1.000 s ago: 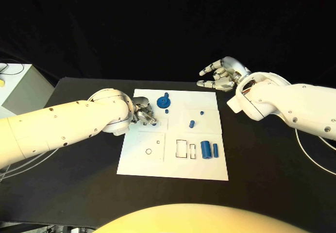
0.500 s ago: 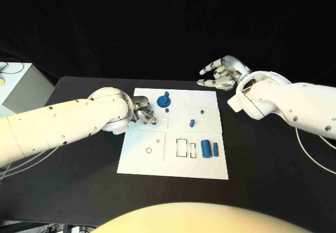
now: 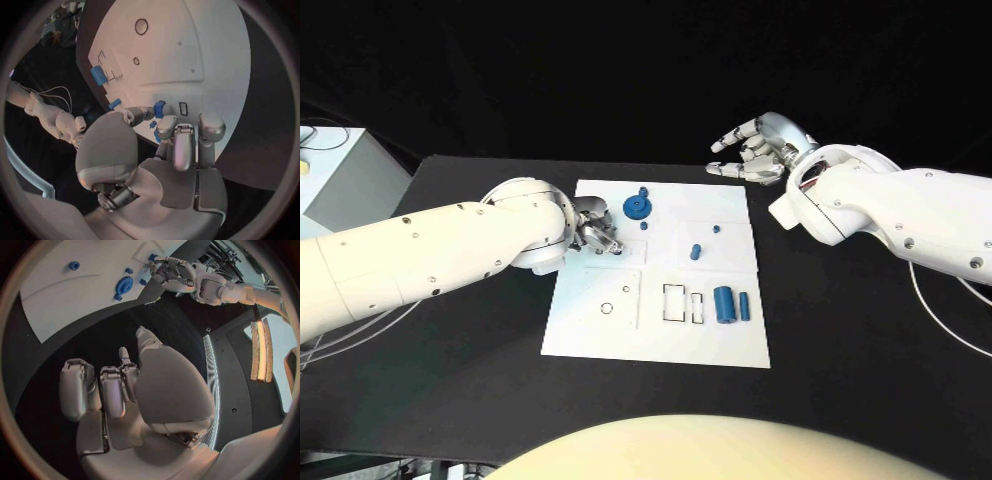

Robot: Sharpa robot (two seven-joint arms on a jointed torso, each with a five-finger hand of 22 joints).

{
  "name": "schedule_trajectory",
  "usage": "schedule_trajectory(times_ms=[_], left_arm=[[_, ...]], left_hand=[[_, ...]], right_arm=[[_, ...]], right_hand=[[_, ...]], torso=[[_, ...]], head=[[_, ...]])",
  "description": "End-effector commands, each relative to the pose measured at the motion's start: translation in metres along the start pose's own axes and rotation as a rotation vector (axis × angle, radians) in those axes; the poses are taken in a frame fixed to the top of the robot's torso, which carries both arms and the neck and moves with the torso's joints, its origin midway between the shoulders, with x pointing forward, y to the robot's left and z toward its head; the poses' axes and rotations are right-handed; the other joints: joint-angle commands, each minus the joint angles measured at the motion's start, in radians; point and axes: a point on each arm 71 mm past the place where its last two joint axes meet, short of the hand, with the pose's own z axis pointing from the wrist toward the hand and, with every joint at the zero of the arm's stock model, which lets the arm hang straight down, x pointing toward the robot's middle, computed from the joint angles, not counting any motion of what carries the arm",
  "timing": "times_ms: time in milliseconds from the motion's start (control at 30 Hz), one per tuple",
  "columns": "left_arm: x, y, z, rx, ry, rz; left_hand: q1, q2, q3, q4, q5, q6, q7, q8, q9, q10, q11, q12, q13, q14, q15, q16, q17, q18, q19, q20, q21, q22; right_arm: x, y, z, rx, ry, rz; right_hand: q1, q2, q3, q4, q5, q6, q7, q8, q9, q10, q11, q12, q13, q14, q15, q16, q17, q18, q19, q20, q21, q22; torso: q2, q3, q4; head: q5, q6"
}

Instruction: Assemble the parts on the task board

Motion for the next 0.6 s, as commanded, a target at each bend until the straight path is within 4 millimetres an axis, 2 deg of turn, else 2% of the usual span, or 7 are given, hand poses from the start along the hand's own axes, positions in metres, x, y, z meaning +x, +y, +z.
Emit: schedule_trajectory(times_ms=[33,600], left_arm=[[0.0023,-0.003,0.0007,0.01,0.023,0.02],[0.0042,-0.0074,0.0051,0.008,0.053,0.034]], left_hand=[[0.0,0.013,0.209,-0.211,0.003,0.026,-0.019,0.003,0.0,0.004,0.002,0.0,-0.001,0.074,-0.004,0.004,0.149,-0.016,0.004,-0.002,0.006,-0.001],[-0.001,0.014,0.209,-0.21,0.001,0.026,-0.018,0.001,0.0,0.004,0.002,0.0,0.0,0.074,-0.004,0.003,0.149,-0.015,0.003,-0.003,0.005,-0.003]], right_arm=[[0.0016,0.0008,0.0001,-0.01,0.015,-0.002],[0.0017,0.0009,-0.0003,-0.01,0.016,-0.001]], right_hand=[[-0.01,0.001,0.008,0.0,0.005,-0.002,0.002,0.005,-0.001,-0.009,0.0,-0.006,0.079,0.084,0.002,-0.006,0.175,0.014,0.009,-0.002,-0.007,0.106],[-0.01,0.001,0.008,0.0,0.005,-0.003,0.002,0.005,-0.001,-0.009,0.0,-0.006,0.079,0.084,0.002,-0.006,0.175,0.014,0.009,-0.002,-0.007,0.106]], torso=[[0.0,0.0003,0.0],[0.001,0.001,-0.0005]], head=[[0.0,-0.002],[-0.003,-0.008]])
